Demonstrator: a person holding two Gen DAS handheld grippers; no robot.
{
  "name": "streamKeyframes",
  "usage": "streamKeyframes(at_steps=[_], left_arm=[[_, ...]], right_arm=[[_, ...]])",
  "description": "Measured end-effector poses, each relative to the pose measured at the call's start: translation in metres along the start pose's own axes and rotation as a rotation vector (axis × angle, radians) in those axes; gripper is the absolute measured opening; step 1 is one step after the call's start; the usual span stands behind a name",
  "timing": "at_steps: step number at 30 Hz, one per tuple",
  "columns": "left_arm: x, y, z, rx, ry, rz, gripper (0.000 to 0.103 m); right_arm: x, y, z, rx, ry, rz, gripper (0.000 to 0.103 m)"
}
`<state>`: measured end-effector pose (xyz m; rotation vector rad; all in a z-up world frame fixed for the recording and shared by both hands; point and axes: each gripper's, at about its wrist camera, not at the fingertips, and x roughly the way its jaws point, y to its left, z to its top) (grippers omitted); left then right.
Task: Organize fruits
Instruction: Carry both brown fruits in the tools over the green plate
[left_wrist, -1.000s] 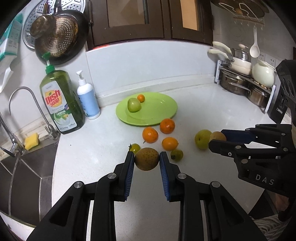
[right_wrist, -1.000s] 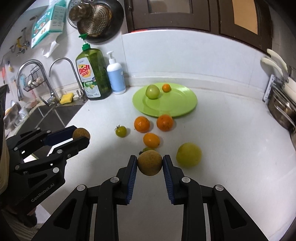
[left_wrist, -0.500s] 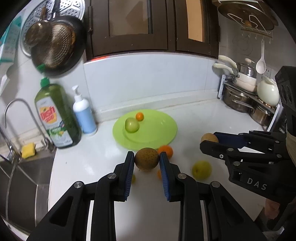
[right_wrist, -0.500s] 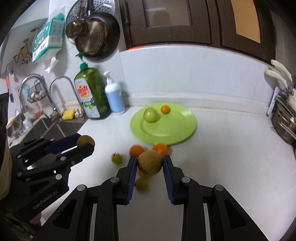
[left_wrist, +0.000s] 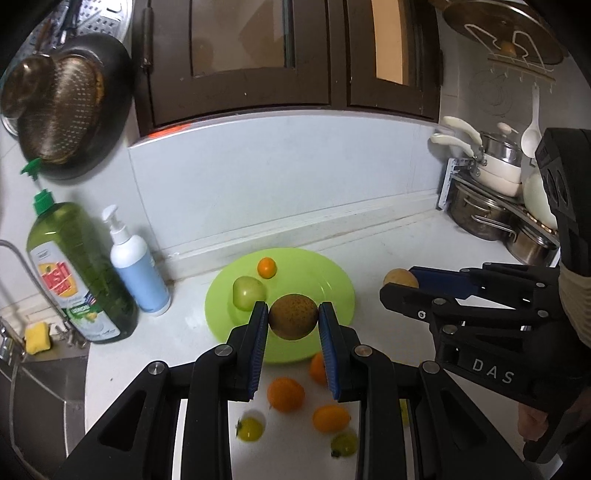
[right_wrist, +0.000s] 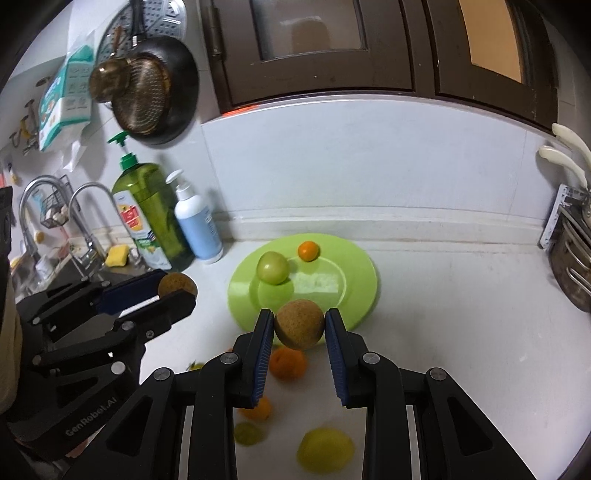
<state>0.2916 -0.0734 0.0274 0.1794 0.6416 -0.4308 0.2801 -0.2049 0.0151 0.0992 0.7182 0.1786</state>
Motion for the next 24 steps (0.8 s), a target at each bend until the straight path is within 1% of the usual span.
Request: streamKeyframes(at_steps=[11,18,24], left_arm=[[0.067,0.020,0.028,-0.020,0.080,-0.035,0.028],[0.109,0.035,0.042,-0.008,0.114,-0.017,0.028],[0.139,0.048,0.050,0.006,0.138,-0.001,0.028]], right_arm=[[0.062,-0.024,0.040,0.006,0.053,-0.020,0.030],[0.105,-0.035,0.059,0.003,0.110,-0.028,0.030],[0.142,-0.040,0.070,0.014,0.167,-0.011,0.030]])
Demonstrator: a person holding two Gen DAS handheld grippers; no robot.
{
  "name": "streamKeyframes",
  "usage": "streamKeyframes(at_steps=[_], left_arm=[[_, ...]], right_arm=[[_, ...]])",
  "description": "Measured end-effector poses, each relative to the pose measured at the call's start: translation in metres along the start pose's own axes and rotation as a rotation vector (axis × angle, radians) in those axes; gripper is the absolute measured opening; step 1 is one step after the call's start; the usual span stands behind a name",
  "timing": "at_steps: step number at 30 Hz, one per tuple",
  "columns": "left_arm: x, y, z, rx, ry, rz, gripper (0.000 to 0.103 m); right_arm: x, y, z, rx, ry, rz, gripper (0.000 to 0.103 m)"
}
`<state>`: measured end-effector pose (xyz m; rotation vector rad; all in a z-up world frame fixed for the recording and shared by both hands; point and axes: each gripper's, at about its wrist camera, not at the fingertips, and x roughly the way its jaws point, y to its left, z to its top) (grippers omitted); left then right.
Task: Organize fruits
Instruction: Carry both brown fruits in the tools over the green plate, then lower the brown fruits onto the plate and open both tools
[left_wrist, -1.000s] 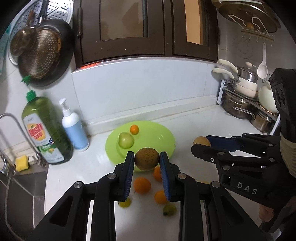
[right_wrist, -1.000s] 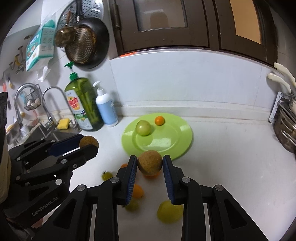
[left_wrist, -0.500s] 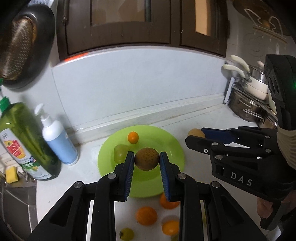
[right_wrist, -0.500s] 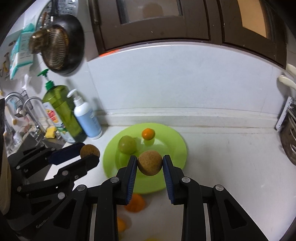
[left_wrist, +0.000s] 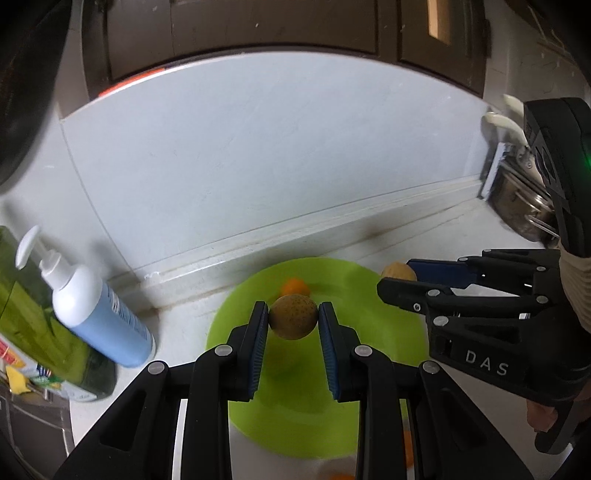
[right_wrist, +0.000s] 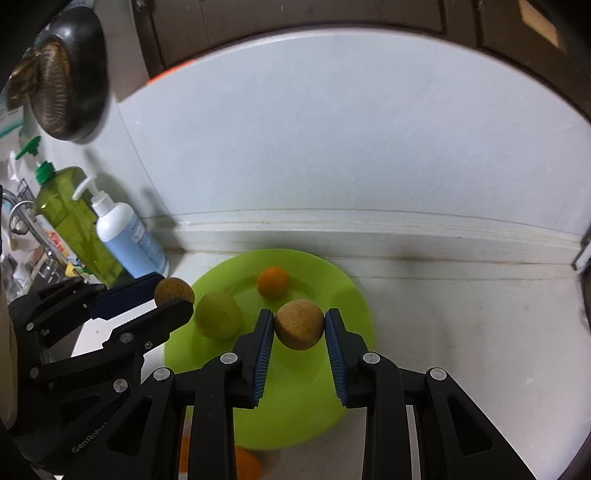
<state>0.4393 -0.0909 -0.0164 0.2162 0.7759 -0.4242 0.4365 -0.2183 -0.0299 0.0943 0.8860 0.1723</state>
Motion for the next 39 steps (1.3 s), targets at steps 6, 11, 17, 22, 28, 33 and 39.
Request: streamKeyframes(at_steps=[6,11,17,22,28,33,39], left_arm=[[0.027,0.019,0.007,-0.022,0.036,-0.005,0.028],[0.049,0.026,0.010,-0.023,0.084,-0.023,0.028],[0.064,0.029,0.011,-0.030,0.119,-0.018,0.028],[0.068,0.029,0.011,-0.023,0.133,-0.020,0.028],[0.070,0.033,0.011,-0.043,0.139,-0.024,0.028],[0.067,0.033,0.010,-0.039,0.130,-0.023,0.039],[0.054,0.032,0.010,-0.047,0.104,-0.010,0.040]], right_arm=[[0.035,0.000,0.011,-0.006,0.065,0.015,0.030],[0.054,-0.002,0.016,0.006,0.098,0.026,0.030],[0.067,-0.005,0.017,0.004,0.133,0.020,0.030],[0.072,-0.008,0.018,0.004,0.144,0.013,0.030],[0.076,-0.007,0.019,0.000,0.145,0.009,0.030],[0.075,-0.004,0.020,-0.006,0.135,0.002,0.031],[0.062,-0.003,0.018,-0.016,0.118,-0.006,0.031]])
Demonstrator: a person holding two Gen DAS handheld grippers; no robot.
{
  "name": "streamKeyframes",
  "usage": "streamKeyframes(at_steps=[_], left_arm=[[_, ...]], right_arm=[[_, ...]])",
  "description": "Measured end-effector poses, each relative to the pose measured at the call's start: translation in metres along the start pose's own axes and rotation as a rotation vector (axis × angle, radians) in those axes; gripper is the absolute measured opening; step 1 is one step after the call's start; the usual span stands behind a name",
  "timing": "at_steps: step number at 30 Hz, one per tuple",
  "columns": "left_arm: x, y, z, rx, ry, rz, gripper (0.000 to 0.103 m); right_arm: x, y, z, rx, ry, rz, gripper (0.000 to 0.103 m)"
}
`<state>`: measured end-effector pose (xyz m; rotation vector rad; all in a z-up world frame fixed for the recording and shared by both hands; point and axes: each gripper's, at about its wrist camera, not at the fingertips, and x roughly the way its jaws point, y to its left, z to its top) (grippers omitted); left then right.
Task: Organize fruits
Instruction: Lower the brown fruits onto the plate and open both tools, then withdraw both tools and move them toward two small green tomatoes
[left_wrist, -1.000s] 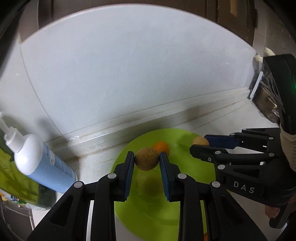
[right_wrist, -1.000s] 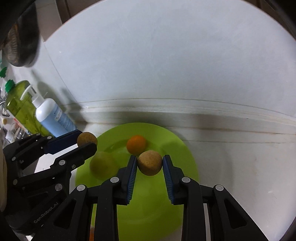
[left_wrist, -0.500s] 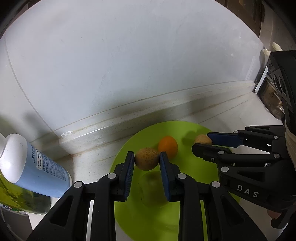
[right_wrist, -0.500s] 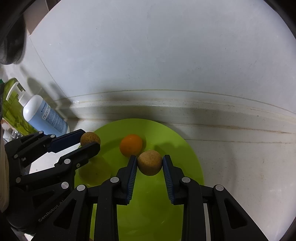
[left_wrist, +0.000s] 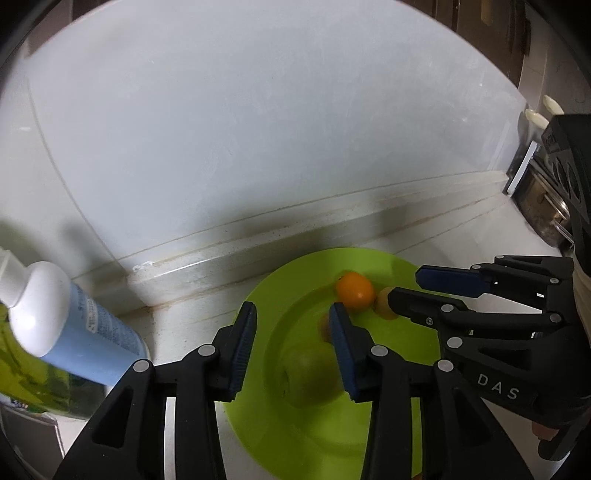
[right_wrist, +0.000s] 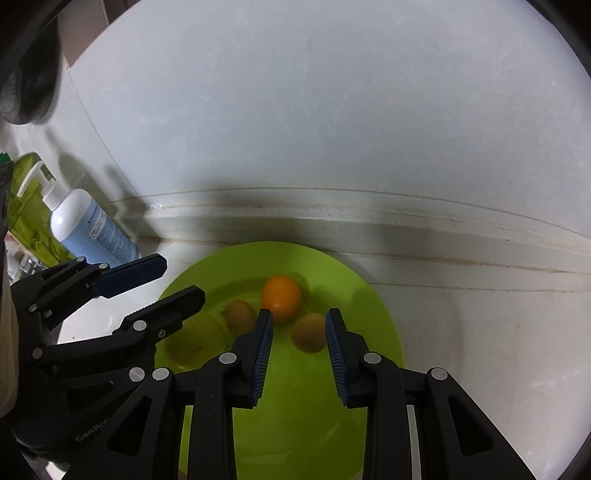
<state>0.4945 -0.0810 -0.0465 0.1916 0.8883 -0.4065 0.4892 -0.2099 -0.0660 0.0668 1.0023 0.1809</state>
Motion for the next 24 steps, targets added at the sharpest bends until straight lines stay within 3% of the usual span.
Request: streamKeyframes(at_steps=[13,17,24], left_arm=[[-0.091,-0.010,-0.024,0.020,-0.149,0.072,0.049],[-0.122,-0.008,-0.036,0.003,-0.190,0.076,0.052],[-0.165,-0.007,-0.056,-0.019,-0.238,0.095,0.059]], right_arm=[[-0.065,0.023,-0.024,-0.009,-0.123,-0.011,0.031],[-0.095,0.036,-0.035,-0.013,-0.181,-0.021,0.038],[-0.137,0.059,-0.058,-0.024,-0.252,-0.030,0.040]])
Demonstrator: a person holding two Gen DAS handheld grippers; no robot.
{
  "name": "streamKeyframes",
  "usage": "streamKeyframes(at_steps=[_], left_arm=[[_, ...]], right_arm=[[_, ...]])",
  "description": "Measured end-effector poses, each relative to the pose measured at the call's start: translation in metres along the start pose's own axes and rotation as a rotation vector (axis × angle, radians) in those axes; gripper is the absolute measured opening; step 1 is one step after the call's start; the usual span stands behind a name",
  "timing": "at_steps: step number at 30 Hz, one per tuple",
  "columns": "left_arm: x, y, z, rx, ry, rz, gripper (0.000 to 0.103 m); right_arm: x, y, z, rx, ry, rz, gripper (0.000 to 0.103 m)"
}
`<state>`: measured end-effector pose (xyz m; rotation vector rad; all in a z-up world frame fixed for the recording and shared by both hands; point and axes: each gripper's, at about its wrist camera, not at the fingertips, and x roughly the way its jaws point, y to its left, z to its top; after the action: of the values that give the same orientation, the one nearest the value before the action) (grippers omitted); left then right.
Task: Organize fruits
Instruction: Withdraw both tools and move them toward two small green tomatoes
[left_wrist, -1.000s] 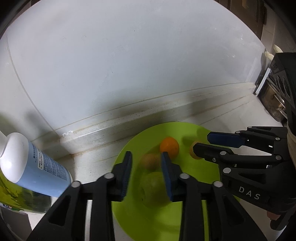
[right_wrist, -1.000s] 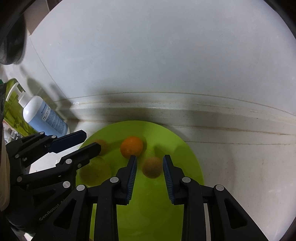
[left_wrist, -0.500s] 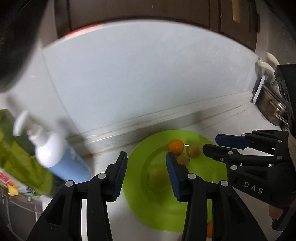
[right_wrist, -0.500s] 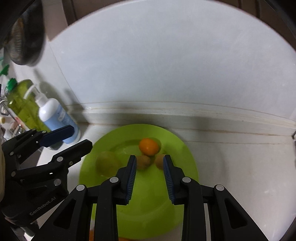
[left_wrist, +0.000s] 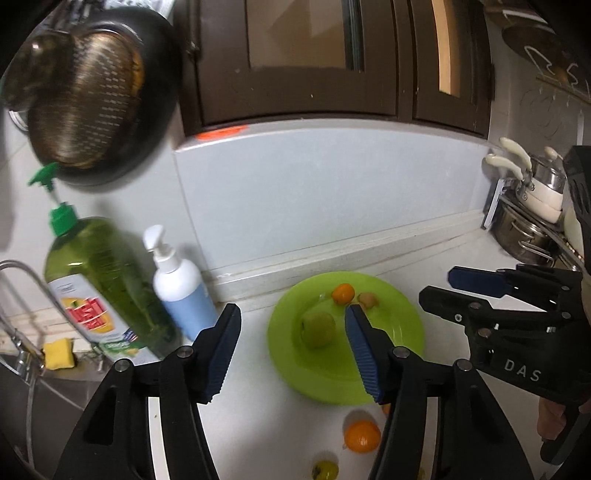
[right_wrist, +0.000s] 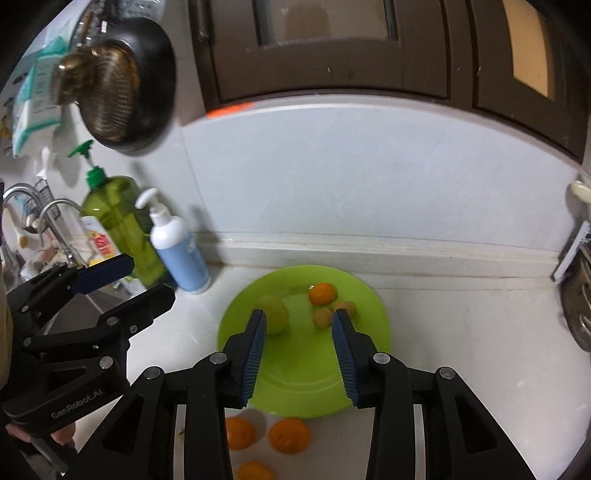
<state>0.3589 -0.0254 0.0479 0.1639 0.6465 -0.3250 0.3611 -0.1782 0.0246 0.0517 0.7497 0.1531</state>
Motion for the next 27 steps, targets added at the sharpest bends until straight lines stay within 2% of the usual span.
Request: streamKeyframes(at_steps=[2,11,19,27], left_arm=[[-0.010,0.001,-0.004,-0.001,-0.004,0.005,0.061],[-0.045,0.004,-0.032,0.000,-0.016,-0.007,0.066],[-0.064,0.012,-0.056,0.010,-0.011,-0.032,0.069],[-0.078,0.018,-0.079,0.064,-0.006,-0.065,0.070]], right_arm=[[-0.013,0.006,-0.004,0.001,-0.016,-0.010,0.046],[-0.051,0.025,-0.031,0.012,-0.043,-0.030,0.051],[-0.066,0.042,-0.059,0.034,-0.043,-0.050,0.052],[-0.077,0.060,-0.083,0.076,-0.063,-0.084,0.052]])
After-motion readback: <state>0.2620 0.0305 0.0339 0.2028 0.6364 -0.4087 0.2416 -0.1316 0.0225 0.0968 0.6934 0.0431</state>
